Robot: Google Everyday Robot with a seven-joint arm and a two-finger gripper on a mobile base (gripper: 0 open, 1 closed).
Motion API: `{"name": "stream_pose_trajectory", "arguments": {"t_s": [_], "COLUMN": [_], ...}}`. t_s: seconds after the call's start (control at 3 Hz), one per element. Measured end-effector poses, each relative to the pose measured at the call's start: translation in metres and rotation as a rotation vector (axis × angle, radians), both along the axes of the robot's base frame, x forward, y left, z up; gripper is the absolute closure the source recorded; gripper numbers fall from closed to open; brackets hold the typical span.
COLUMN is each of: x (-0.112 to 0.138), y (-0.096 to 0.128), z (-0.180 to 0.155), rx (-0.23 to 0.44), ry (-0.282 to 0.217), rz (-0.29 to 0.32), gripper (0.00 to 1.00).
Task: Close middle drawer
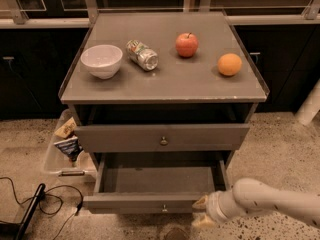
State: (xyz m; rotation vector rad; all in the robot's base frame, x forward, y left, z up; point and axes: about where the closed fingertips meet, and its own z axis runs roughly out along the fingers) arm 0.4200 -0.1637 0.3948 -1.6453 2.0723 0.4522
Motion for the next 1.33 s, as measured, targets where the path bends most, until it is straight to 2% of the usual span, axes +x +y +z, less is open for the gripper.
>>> {"name": "stream_pose_trajectory", "arguments": {"t_s": [0.33, 0.67, 1.0, 1.33], "x": [0.066, 0.123, 0.174, 0.171], "y": [0.022, 0.03, 0.009, 0.008], "z": [0.037, 0.072, 0.067, 0.066], "rx": [0.056, 0.117, 0.134, 0.134], "ry": [-0.149, -0.288, -0.345, -0.347], "rz": [0.096, 0.16, 0.13, 0.128], "gripper": [0.7, 0.94, 1.0, 1.0]}}
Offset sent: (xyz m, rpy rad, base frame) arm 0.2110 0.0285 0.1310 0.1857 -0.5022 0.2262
